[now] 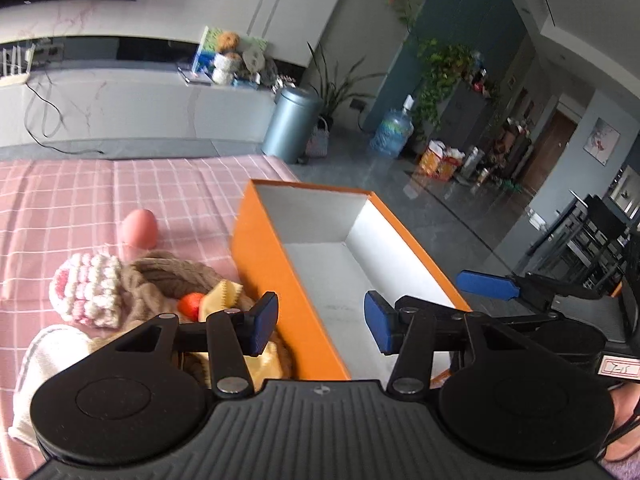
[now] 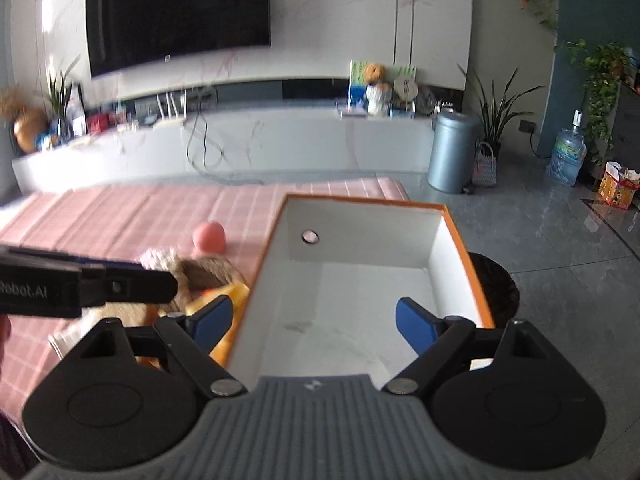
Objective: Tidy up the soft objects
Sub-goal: 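Move both tools back over the remaining soft items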
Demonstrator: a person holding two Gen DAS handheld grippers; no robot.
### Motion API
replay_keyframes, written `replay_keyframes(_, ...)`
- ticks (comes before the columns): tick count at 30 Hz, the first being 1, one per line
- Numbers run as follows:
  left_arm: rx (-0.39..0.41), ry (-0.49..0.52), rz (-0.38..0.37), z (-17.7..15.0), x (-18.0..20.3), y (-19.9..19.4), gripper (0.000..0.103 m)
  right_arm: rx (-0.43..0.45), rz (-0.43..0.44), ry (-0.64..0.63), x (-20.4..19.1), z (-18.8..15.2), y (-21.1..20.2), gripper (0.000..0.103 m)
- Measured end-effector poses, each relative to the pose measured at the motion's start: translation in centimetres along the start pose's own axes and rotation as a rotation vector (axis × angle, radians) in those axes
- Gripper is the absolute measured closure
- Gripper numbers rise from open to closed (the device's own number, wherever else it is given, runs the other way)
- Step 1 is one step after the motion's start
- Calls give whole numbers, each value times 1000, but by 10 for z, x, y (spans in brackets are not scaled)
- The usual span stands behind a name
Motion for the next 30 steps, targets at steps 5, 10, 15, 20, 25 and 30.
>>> replay_keyframes(5,99,-1,44,-9,-25,-24,45,103,-25,9,-42,-1,-1,17)
replay_keyframes(10,160,-17,104,-18,-58,-49,45,172,-6,-31,-90,-6,1,20)
replay_keyframes(15,173,-68,191,-31,-95,-69,44,125,51,-84,-127,-20,22,25)
replay_keyframes(20,157,-105,281,-40,-134,-79,27,76,61,-138,-140,-27,38,30)
replay_keyframes(25,98,-85,357,-48,-164,-72,21,39,41,-173,-133,-23,52,40)
replay_keyframes(30,35,-91,336,-60,-177,-64,15,-44,34,-286,-121,-18,73,45)
Point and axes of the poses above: each gripper's, at about its wrist camera, not at the fingertips, and y roughly the way its jaws point, x to its right, z to its top, the point moved 5 cm from there along y, roughly the way its jaws point, and after that the axes turned 9 degrees about -y, right-handed, at the moved point
